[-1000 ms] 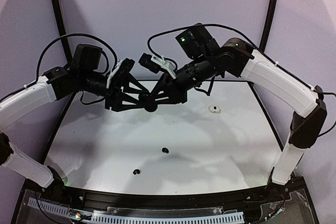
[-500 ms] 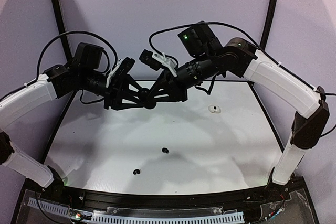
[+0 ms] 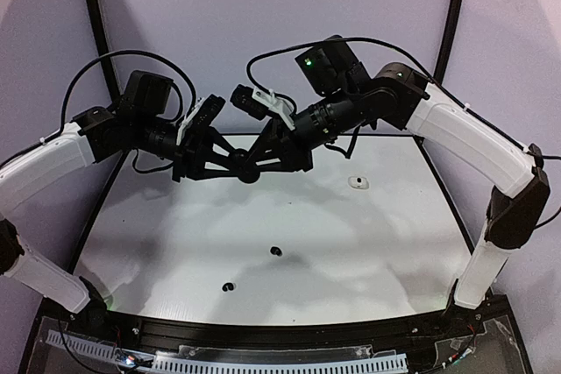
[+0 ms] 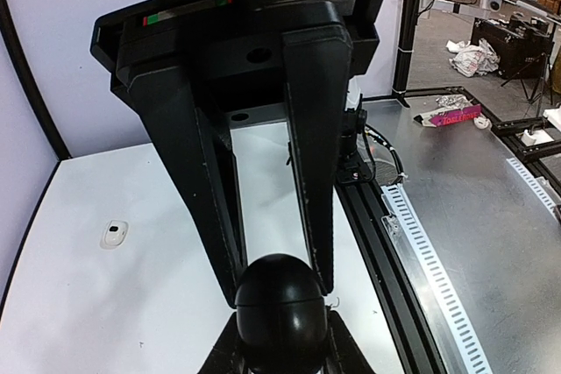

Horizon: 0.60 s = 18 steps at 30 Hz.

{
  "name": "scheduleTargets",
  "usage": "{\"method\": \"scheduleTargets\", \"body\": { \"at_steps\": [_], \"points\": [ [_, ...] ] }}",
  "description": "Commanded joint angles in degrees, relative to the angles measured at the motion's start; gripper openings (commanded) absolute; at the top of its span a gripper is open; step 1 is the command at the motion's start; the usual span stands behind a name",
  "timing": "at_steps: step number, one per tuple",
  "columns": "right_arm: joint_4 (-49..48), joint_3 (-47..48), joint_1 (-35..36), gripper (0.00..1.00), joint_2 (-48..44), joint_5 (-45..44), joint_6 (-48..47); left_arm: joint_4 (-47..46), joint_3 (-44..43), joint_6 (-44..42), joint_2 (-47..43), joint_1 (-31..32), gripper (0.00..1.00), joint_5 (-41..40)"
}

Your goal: Insert the wireless bluetooth earbuds into the charging case

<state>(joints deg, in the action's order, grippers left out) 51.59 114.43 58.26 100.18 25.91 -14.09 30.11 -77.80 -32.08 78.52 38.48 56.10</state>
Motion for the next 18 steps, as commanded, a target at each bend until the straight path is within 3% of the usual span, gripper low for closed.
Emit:
{"method": "scheduleTargets", "body": {
  "at_steps": [1,3,9,12,18],
  "points": [
    [-3.4,-0.1,0.3,0.22,-0.3,-2.6,2.3,-0.9,-0.6,-0.1,-0.5,0.5,0.01,1.8],
    [-6.5,-3.7,-0.1,0.40,-3.0,-3.9,2.6,-4.3,0.8,3.8,-1.2,0.3,0.01,1.5],
    [-31.5,-25.2,-2.3,0.67,-16.4,1.7,8.6,-27.9,11.6,17.0,-8.3,-0.3,0.01,0.3],
    [-37.0,-29.0,-2.2,0.70,-18.1,0.6,11.2,-31.7,13.7,18.4,-8.8,-0.3,0.01,0.3],
    [-37.7,-26.9,-1.7,0.70,-14.8,1.9,11.7,-32.2,13.2,18.2,-8.5,-0.2,0.01,0.1]
  ]
}}
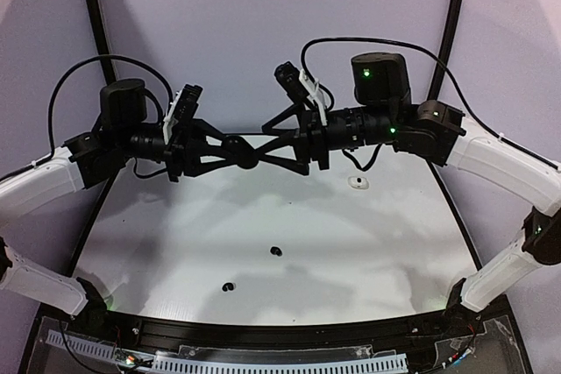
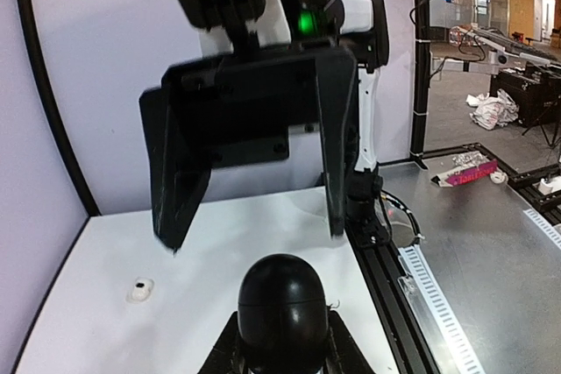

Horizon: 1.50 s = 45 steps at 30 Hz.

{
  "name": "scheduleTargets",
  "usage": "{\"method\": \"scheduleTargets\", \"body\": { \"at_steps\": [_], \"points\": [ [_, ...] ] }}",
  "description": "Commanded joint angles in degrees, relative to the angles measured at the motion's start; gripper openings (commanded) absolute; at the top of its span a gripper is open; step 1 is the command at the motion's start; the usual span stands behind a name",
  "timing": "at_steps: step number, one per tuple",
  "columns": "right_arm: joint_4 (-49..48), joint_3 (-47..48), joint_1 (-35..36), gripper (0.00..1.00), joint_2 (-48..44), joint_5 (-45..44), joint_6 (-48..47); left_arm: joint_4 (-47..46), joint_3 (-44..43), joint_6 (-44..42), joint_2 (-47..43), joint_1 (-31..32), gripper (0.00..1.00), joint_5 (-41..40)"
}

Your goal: Insert the wireless bluetooth earbuds into the charging case

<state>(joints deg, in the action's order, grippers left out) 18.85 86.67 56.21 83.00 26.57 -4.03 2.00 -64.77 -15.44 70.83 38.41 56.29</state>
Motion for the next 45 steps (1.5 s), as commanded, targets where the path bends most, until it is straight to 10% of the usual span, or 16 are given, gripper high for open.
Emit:
{"method": "scheduleTargets", "body": {
  "at_steps": [1,5,10,17,26,35,45],
  "points": [
    [-5.0,1.5,0.5,0.70,3.1,1.4,1.6,-3.9,0.1,1.5,-0.8,-0.2,0.01,-0.1],
    [-4.7,3.4,0.8,0.64,5.0,1.3,0.9,-3.8,0.1,1.3,-1.0,-0.2,0.01,-0.4],
    [-5.0,4.1,1.0,0.22,5.6,1.2,0.5,-4.0,0.3,1.2,-1.3,-0.2,0.01,-2.8],
    [-9.8,0.4,3.6,0.12,3.8,-8.8,-0.6,-5.0,0.3,2.5,-0.3,-0.1,0.01,-15.6],
    [-8.4,1.3,6.9,0.17,5.8,-19.0,-4.2,-4.2,0.2,3.6,0.3,-0.1,0.01,-21.3],
    [-9.6,-0.1,5.3,0.02,4.7,1.2,-4.5,-0.8,3.5,-15.8,-3.2,-0.2,0.01,-4.6],
    [-10.3,-1.6,1.3,0.23,5.1,6.1,4.0,11.5,-0.1,-28.1,-1.7,-0.2,0.01,3.1]
  ]
}}
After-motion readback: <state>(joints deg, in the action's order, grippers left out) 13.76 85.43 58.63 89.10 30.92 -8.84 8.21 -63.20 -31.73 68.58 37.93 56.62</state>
